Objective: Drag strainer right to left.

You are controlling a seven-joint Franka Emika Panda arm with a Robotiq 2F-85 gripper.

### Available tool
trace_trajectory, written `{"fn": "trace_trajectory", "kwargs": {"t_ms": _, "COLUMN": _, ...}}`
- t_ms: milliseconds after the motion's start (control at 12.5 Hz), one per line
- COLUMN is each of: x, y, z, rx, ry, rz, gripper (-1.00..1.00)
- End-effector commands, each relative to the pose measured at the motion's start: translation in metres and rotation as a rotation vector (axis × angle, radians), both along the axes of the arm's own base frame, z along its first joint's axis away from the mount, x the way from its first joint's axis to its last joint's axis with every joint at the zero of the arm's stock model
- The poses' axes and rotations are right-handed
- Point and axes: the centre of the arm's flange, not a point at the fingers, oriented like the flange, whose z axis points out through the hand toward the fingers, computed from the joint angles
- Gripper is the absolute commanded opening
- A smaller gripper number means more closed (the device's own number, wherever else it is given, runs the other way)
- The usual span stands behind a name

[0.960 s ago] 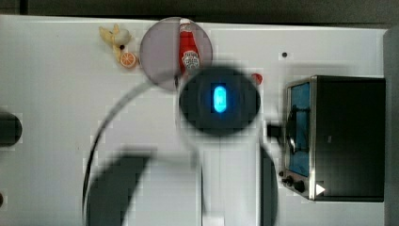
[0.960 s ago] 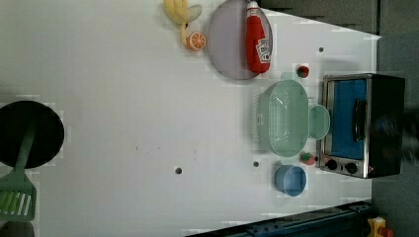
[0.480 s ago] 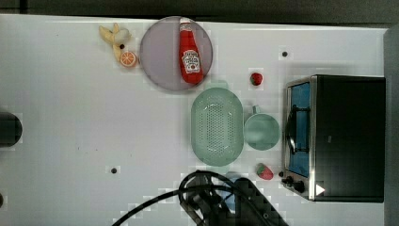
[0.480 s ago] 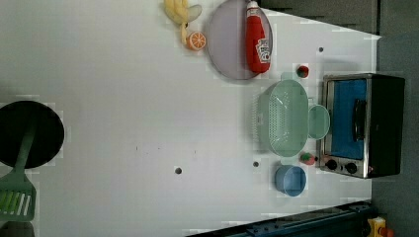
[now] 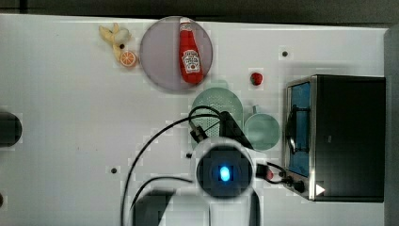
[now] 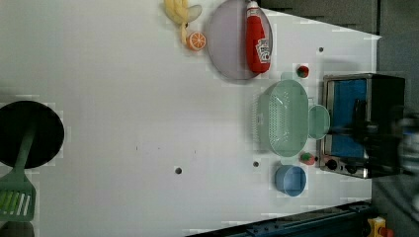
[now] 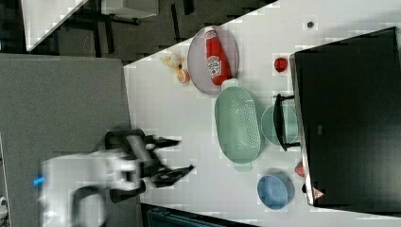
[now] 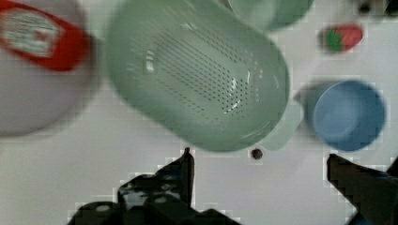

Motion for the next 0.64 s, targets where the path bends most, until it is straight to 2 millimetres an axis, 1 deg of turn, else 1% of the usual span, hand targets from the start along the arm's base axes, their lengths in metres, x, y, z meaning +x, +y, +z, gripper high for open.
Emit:
{"fn": "trace_trajectory", "kwargs": {"t_ms": 80, "x": 0.012, "y": 0.009, "z": -0.042, "rx": -0.021, "ry": -0.037, "rz": -0.215, "gripper": 1.00}}
{"fn": "trace_trajectory", "kwargs": {"t_ms": 400, "x": 0.032, "y": 0.016, "z": -0.127, "rx": -0.036, "ry": -0.020, "rz": -0.450, "gripper": 1.00}}
{"fn": "trace_trajectory", "kwargs": {"t_ms": 480, "x": 0.035, "y": 0.020, "z": -0.145, "rx": -0.035, "ry": -0.025, "rz": -0.476, "gripper": 1.00}}
{"fn": "trace_trajectory", "kwargs": {"t_ms": 640, "x": 0.037, "y": 0.029, "z": -0.177, "rx": -0.029, "ry": -0.036, "rz": -0.482, "gripper": 1.00}}
